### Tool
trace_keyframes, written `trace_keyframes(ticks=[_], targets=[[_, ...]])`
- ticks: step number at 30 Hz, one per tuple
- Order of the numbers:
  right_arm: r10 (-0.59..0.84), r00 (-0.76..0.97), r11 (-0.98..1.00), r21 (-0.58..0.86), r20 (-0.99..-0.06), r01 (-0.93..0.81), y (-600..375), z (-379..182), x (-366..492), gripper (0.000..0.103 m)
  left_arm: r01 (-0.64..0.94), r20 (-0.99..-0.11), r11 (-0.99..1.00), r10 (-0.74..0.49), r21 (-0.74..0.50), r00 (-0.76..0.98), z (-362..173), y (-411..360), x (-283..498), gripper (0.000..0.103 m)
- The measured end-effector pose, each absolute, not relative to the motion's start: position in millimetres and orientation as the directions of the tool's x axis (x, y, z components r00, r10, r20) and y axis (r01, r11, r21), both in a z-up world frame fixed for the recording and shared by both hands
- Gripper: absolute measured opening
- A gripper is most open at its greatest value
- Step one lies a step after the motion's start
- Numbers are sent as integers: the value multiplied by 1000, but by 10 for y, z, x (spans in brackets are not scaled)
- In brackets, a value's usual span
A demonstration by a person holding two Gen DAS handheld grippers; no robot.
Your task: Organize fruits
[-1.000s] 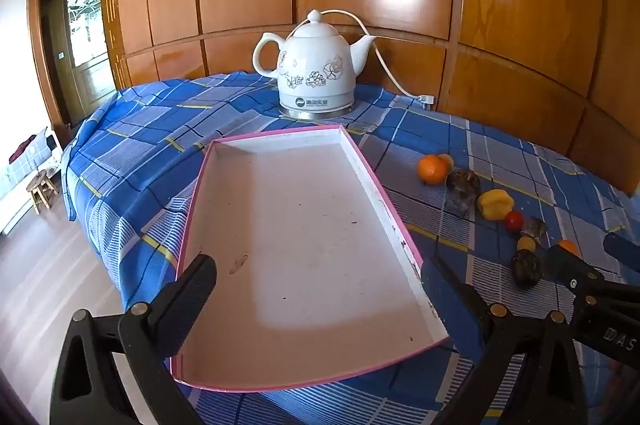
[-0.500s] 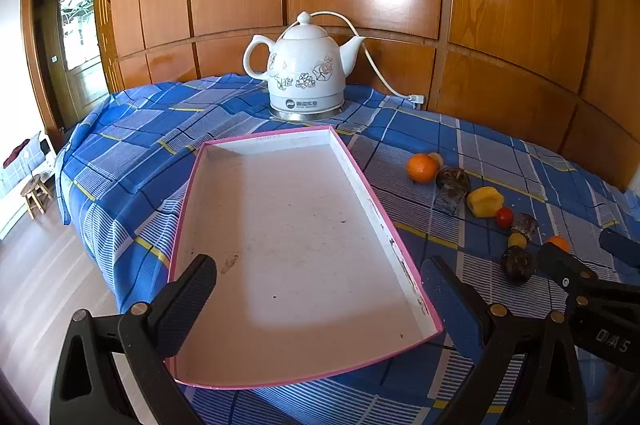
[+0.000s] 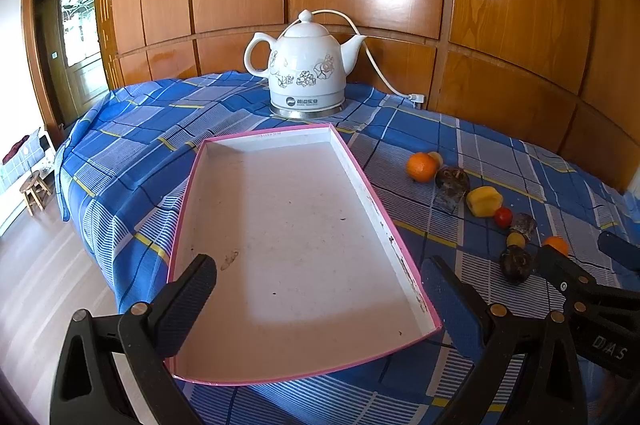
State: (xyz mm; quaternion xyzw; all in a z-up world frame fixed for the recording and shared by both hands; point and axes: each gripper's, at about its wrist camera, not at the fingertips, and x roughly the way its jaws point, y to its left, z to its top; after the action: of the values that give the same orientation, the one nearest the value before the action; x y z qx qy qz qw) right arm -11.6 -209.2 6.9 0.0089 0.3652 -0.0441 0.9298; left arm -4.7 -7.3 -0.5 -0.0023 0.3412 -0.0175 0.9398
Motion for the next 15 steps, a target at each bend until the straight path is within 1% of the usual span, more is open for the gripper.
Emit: trace_keyframes(ticks=[15], targets=[[-69,741,996,-10,-668,84,-2079,95,-144,103,33,-641,999,-39,-21,767,7,-79,-72,103]])
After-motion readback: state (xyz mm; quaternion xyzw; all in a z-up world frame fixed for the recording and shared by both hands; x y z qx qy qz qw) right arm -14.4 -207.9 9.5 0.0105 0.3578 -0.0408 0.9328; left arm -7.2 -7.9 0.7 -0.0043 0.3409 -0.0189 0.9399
